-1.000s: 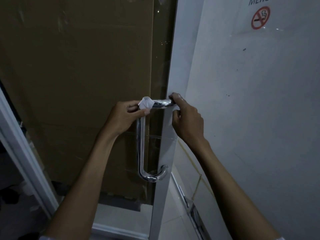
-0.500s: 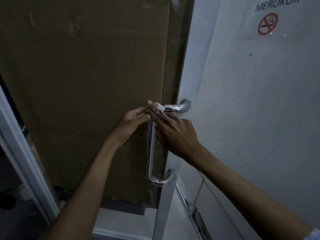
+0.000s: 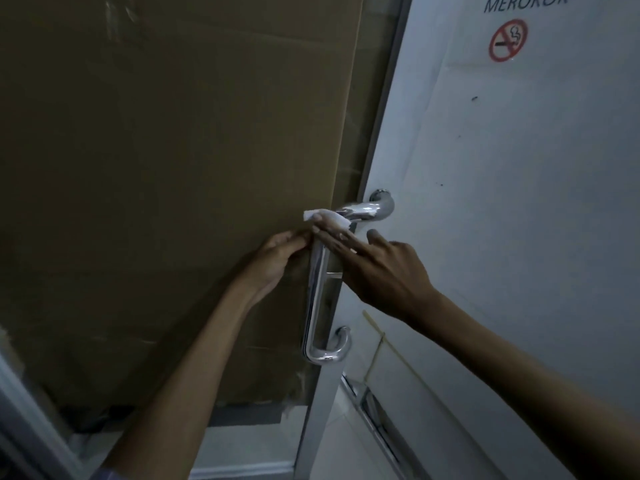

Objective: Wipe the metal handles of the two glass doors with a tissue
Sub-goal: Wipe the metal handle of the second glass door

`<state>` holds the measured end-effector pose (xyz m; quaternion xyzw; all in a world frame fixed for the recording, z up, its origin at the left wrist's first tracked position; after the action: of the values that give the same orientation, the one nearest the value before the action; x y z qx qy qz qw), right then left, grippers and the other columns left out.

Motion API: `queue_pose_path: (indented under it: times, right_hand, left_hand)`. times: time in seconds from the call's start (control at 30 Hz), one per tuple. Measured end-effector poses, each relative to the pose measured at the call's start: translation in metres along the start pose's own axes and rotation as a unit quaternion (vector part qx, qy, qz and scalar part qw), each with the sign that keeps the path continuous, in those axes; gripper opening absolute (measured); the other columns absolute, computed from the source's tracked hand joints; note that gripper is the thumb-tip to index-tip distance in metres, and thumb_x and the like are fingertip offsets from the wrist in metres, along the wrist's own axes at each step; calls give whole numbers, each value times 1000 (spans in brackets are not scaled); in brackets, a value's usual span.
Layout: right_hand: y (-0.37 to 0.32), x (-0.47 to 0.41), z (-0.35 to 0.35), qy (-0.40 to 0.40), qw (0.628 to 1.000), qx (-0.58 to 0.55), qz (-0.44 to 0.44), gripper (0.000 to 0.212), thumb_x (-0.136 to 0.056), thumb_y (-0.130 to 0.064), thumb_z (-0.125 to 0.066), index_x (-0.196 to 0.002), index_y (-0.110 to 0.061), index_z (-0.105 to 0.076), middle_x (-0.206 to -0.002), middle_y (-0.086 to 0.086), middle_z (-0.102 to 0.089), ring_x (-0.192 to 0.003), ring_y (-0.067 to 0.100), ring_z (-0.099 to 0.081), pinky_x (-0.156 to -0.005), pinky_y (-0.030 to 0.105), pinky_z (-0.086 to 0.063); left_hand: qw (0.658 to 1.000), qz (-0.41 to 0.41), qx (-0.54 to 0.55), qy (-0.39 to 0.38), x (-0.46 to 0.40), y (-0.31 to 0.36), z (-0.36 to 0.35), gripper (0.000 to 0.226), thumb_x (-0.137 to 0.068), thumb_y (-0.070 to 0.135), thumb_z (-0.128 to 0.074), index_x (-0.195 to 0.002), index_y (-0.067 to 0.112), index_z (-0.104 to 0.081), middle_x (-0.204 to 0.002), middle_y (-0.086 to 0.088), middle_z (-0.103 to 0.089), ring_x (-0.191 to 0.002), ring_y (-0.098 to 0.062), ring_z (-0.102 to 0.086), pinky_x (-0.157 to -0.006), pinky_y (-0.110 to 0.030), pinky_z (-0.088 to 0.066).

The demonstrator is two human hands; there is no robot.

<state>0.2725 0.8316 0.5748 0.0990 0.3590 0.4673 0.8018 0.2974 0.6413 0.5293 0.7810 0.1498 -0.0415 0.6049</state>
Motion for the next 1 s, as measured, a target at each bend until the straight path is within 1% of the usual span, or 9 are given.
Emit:
queue_pose_path:
  times: [0.1, 0.2, 0.37, 0.6, 0.7, 0.77, 0.9, 0.93, 1.0]
  right_hand:
    - [-2, -5, 1, -22, 999, 14, -20, 88, -95, -31, -65, -167, -29, -13, -147, 17, -56, -82, 26, -61, -52, 26, -36]
    - [-11, -3, 1, -1, 1000, -4, -12, 92, -84, -29, -81, -160, -23, -30, -110, 19, -68, -67, 21, -54, -49, 25, -29]
    - [-16, 5, -11, -30, 999, -4, -26, 94, -89, -21, -72, -164, -27, -16, -125, 17, -64, -79, 24, -54, -52, 28, -34]
    - [-23, 6, -9, -20, 999, 28, -17, 87, -89, -16, -67, -162, -35, -24, -142, 15, -57, -88, 25, -53, -55, 33, -49]
    - [-35, 9, -17, -27, 999, 18, -7, 97, -88, -20, -71, -163, -28, -11, -117, 17, -67, -77, 24, -56, -50, 33, -48]
    - [-40, 14, -22, -43, 999, 28, -12, 92, -88, -23, -73, -162, -25, -19, -101, 17, -67, -71, 23, -54, -47, 31, -45]
    - [-30, 17, -20, -72, 994, 72, -49, 70, -101, -30, -42, -166, -25, -17, -113, 13, -66, -76, 20, -49, -54, 29, -40]
    - [-31, 15, -18, -72, 993, 75, -56, 69, -102, -31, -40, -167, -25, -15, -115, 13, -66, -76, 20, -49, -55, 29, -39]
    - [-39, 11, -16, -70, 994, 64, -52, 75, -96, -30, -61, -162, -21, -28, -108, 16, -66, -73, 21, -52, -52, 29, -38]
  left_hand:
    - [1000, -3, 24, -14, 0, 0, 6, 26, -107, 6, -48, -119, 12, -70, -109, 4, -78, -106, -2, -70, -95, -18, -52]
    - [999, 9, 10, -31, -1, 0, 10, 27, -109, 10, -46, -118, 11, -70, -107, 2, -77, -101, -3, -70, -92, -18, -53]
    - [998, 34, 12, -45, 2, 1, 16, 29, -110, 11, -43, -110, 11, -71, -95, 6, -79, -91, -2, -73, -82, -15, -53]
    - [995, 50, 14, -85, 0, -2, 27, 28, -109, 20, -49, -109, 12, -75, -108, -4, -77, -106, -12, -70, -100, -28, -48]
    - [994, 50, 20, -91, 0, -2, 29, 22, -106, 26, -57, -113, 17, -76, -114, -2, -76, -113, -13, -66, -108, -33, -43]
    - [994, 31, -3, -104, 1, 1, 29, 25, -105, 28, -57, -123, 23, -73, -123, 2, -74, -124, -11, -63, -113, -31, -41]
    - [993, 12, -17, -117, 1, 4, 33, 26, -106, 24, -54, -125, 21, -71, -125, -2, -73, -123, -14, -64, -109, -30, -43]
    - [993, 16, -12, -116, 1, 4, 34, 24, -106, 23, -54, -121, 23, -73, -121, -1, -74, -120, -15, -65, -110, -32, -43]
    - [993, 19, -19, -114, 2, 6, 32, 24, -107, 20, -53, -120, 26, -73, -119, 2, -75, -119, -15, -66, -108, -32, -44]
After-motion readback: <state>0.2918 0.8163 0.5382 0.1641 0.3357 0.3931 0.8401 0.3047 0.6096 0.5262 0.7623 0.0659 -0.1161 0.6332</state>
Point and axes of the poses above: each hand's wrist, its own x-axis away from the middle knuckle, its own z-axis out of the back of the hand, y = z × x, the point moved 3 cm from there along -x, towards the middle knuckle
